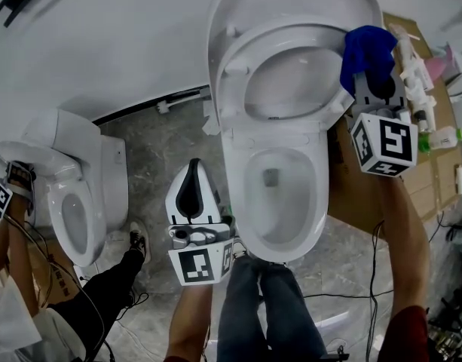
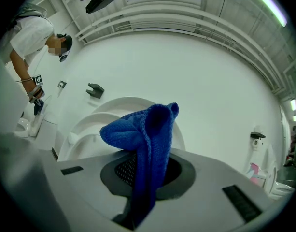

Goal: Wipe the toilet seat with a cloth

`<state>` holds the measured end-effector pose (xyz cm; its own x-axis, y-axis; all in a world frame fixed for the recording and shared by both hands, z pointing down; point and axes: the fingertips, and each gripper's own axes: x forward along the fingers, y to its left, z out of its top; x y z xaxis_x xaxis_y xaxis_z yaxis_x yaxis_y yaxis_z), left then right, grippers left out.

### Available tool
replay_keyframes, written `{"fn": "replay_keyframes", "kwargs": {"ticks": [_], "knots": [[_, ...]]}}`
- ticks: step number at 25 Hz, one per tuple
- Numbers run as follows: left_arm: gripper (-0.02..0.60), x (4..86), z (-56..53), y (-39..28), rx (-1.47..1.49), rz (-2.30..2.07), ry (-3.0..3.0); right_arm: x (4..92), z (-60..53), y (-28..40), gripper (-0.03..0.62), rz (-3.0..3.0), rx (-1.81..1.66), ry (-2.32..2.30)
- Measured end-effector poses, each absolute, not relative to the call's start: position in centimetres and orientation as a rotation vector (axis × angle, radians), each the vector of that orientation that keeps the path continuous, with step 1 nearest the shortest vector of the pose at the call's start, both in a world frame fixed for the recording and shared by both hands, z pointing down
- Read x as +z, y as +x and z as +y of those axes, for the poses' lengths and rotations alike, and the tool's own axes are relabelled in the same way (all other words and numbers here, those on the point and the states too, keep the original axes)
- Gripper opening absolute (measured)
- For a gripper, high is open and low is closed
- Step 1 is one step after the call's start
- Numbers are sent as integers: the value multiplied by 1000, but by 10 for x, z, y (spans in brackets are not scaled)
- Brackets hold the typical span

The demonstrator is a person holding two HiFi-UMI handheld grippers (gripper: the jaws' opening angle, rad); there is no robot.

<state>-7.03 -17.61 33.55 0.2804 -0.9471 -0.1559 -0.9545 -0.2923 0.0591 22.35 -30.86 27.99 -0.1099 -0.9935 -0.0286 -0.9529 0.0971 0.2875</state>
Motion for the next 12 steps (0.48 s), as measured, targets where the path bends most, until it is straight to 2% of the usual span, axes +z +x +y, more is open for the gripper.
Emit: {"fn": "replay_keyframes", "kwargs": {"ticks": [12], "knots": [[17, 342, -177, -55, 233, 1822, -2490, 316, -300, 261, 54, -2092, -330, 1998]]}}
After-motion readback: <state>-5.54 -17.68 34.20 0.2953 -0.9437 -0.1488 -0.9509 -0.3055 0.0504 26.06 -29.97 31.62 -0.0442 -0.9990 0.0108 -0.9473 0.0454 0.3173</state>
